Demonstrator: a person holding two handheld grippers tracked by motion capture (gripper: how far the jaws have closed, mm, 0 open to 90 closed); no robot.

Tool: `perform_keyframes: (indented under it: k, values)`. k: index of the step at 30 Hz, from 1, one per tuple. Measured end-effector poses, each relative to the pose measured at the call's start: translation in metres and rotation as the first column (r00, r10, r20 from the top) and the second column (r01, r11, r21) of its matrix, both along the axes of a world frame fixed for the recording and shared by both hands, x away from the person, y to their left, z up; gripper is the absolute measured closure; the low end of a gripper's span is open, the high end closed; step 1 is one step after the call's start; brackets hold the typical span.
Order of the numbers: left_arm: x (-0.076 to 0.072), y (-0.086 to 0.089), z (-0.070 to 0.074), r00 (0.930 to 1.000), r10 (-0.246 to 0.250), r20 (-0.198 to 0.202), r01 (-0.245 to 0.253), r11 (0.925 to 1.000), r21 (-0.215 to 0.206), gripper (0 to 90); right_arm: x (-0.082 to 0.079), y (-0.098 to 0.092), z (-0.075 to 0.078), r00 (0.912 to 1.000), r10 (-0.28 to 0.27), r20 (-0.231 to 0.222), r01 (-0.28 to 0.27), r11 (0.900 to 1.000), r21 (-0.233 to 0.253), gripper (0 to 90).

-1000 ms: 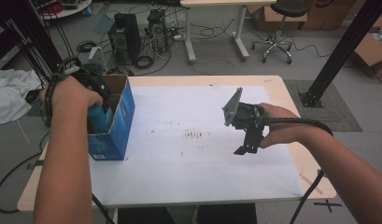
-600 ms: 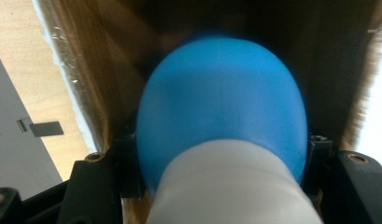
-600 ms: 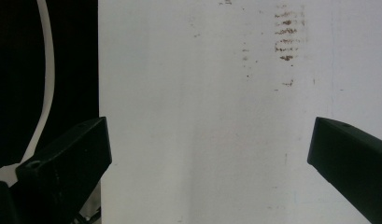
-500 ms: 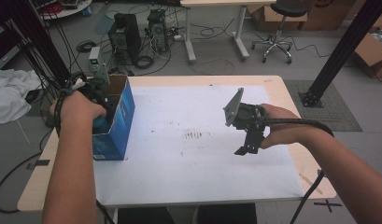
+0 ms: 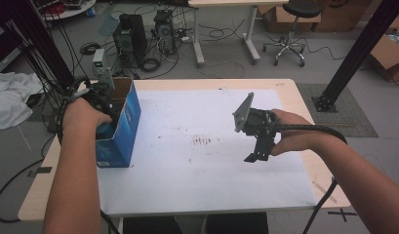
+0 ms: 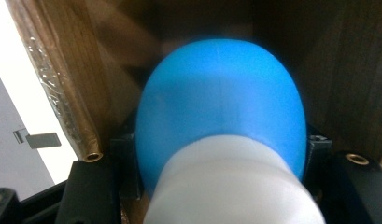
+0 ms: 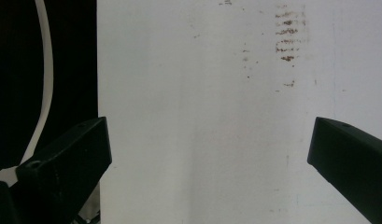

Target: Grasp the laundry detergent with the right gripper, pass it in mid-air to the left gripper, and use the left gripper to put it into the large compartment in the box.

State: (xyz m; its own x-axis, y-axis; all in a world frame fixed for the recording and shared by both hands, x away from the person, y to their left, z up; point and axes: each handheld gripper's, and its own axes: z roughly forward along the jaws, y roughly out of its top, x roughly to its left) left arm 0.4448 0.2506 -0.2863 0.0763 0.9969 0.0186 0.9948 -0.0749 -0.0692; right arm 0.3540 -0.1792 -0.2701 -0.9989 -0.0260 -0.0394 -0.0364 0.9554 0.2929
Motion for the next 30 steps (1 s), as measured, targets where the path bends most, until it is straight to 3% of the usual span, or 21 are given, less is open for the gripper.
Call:
perform_keyframes:
  k: [14,19,30]
  values:
    - [-0.002,0.001,0.000,1.0000,-0.004,0.005,0.004,1.0000,-0.006,36.9,-0.001,0.003,0.002,1.0000,0.003,0.003,-0.003,1.000,0.006,0.0]
    - [-0.003,-0.001,-0.001,0.9999,-0.007,0.015,0.007,0.9999,-0.009,32.4,-0.002,0.003,0.002,1.0000,0.005,0.003,-0.005,1.000,0.008,0.0]
    - [-0.003,-0.003,0.009,0.9994,-0.007,0.034,0.007,0.9999,0.008,31.7,-0.002,0.002,0.001,1.0000,0.008,0.003,-0.008,1.000,0.013,0.0]
